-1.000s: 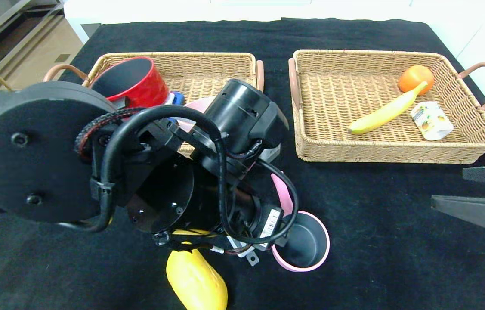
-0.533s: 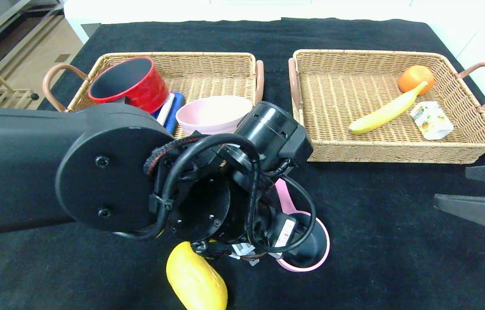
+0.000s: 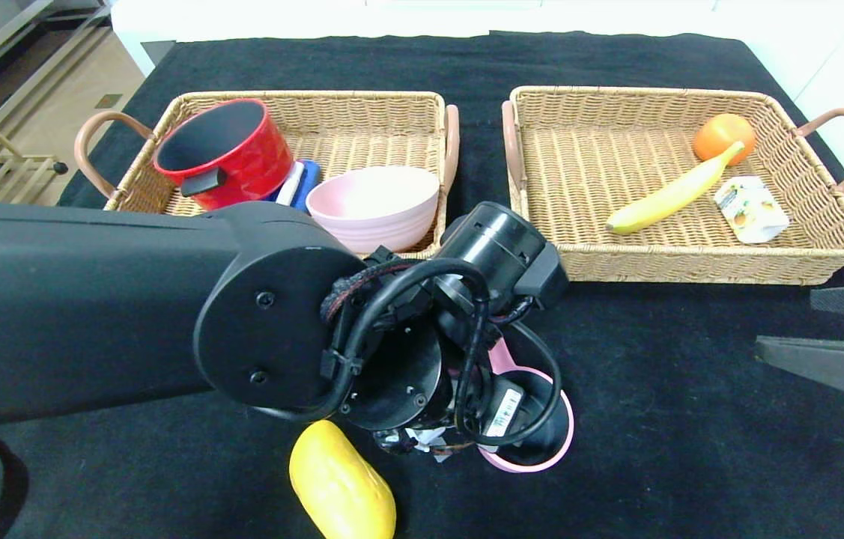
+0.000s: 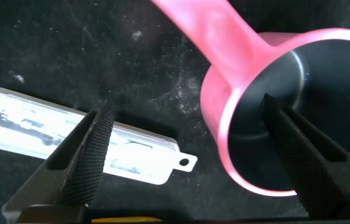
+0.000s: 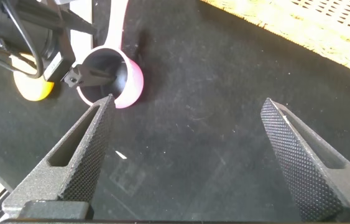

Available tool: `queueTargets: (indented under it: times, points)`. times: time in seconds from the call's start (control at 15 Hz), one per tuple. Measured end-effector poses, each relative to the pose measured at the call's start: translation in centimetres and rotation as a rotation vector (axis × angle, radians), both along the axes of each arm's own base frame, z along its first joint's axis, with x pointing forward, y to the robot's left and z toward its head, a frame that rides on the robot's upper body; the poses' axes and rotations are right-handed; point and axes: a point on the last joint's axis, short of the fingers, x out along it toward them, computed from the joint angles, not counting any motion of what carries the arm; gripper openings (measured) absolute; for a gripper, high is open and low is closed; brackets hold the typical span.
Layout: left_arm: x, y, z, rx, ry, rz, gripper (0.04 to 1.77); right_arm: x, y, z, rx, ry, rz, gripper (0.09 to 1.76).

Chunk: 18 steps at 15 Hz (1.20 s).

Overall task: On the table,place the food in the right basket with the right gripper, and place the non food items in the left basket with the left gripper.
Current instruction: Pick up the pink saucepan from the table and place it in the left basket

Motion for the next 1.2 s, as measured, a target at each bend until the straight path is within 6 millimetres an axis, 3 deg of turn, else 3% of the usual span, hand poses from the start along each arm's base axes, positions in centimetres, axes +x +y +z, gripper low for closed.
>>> queueTargets:
  times: [0.73, 1.0, 1.2]
  points:
    - [0.6, -0.8, -0.3, 0.021, -0.032, 0.027, 1.72, -0.3, -0.1, 0.2, 0.003, -0.01, -0.002, 1.71]
    - [0.7, -1.0, -0.5, 0.031, -0.042, 0.037, 1.11, -0.3, -0.1, 0.2, 0.003, -0.01, -0.001, 1.71]
    - [0.7, -1.1, -0.6, 0.029, -0.04, 0.039, 0.79, -0.3, -0.1, 0.2, 0.003, -0.011, -0.001, 1.71]
